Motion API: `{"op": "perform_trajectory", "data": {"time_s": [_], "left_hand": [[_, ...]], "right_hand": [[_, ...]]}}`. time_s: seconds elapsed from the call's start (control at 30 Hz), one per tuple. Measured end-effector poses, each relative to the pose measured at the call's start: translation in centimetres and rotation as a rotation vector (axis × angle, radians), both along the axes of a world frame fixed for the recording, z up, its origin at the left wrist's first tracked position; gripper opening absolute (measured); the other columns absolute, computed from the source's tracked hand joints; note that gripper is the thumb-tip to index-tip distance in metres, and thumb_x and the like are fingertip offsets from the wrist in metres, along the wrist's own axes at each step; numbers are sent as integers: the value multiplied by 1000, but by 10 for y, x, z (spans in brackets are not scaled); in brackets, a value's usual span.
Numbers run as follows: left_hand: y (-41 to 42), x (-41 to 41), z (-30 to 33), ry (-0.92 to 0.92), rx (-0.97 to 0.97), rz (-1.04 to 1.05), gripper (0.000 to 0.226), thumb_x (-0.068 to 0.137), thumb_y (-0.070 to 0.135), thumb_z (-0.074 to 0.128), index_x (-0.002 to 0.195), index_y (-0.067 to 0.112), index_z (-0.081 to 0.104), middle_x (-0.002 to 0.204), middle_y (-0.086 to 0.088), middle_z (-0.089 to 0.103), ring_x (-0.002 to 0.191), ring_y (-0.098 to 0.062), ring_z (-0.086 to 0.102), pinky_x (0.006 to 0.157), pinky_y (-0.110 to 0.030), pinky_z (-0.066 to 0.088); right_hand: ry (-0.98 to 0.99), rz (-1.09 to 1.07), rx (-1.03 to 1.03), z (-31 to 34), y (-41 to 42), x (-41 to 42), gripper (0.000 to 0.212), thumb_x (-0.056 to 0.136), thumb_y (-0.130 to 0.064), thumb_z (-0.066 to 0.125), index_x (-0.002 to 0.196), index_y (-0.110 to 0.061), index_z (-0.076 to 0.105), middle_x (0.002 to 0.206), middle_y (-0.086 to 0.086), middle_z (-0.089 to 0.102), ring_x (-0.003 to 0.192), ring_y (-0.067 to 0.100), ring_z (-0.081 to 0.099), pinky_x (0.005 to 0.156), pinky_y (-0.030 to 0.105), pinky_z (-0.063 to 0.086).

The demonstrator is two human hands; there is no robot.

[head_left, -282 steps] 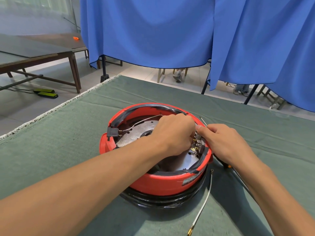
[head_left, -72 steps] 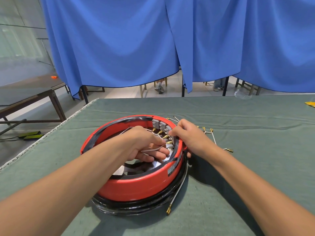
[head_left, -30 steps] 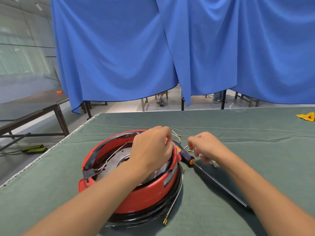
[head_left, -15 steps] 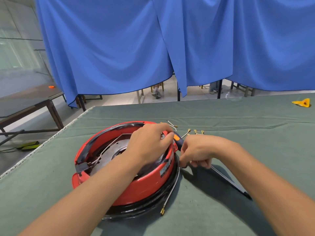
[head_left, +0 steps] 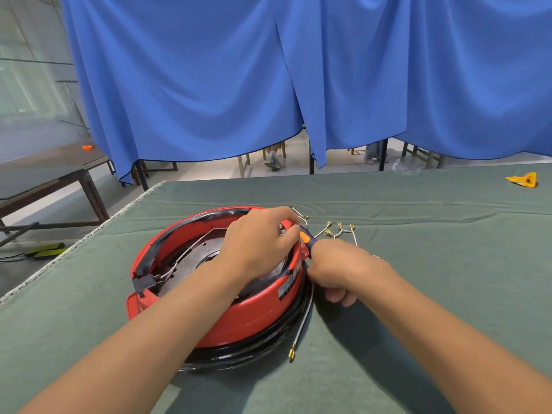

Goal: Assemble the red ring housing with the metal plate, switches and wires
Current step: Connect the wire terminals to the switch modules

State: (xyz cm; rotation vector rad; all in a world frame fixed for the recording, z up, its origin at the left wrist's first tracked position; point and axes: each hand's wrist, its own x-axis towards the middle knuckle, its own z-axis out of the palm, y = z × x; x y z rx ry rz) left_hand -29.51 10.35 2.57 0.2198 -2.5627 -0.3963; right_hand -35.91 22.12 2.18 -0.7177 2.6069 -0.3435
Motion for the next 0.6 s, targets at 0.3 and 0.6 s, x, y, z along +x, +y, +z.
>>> {"op": "perform_trajectory", "data": {"time_s": [0.3, 0.6], "left_hand": [[5, 18, 9, -51, -5, 82, 19, 88, 30, 51, 101, 33, 65, 63, 14, 50, 76, -14, 52, 62, -29, 34], [13, 22, 20, 14, 183, 207, 17, 84, 26, 53, 82, 31, 69, 72, 13, 63, 79, -15, 60, 65, -28, 42]], "right_hand": [[71, 41, -80, -1, -5, 7, 22, 89, -1, 37, 71, -6, 48, 47, 3, 59, 30, 16, 54, 51, 24, 53], [-260, -85, -727, 32, 20, -23, 16, 81, -8, 58, 68, 1, 57, 45, 5, 58, 33, 13, 46, 40, 23, 48]]}}
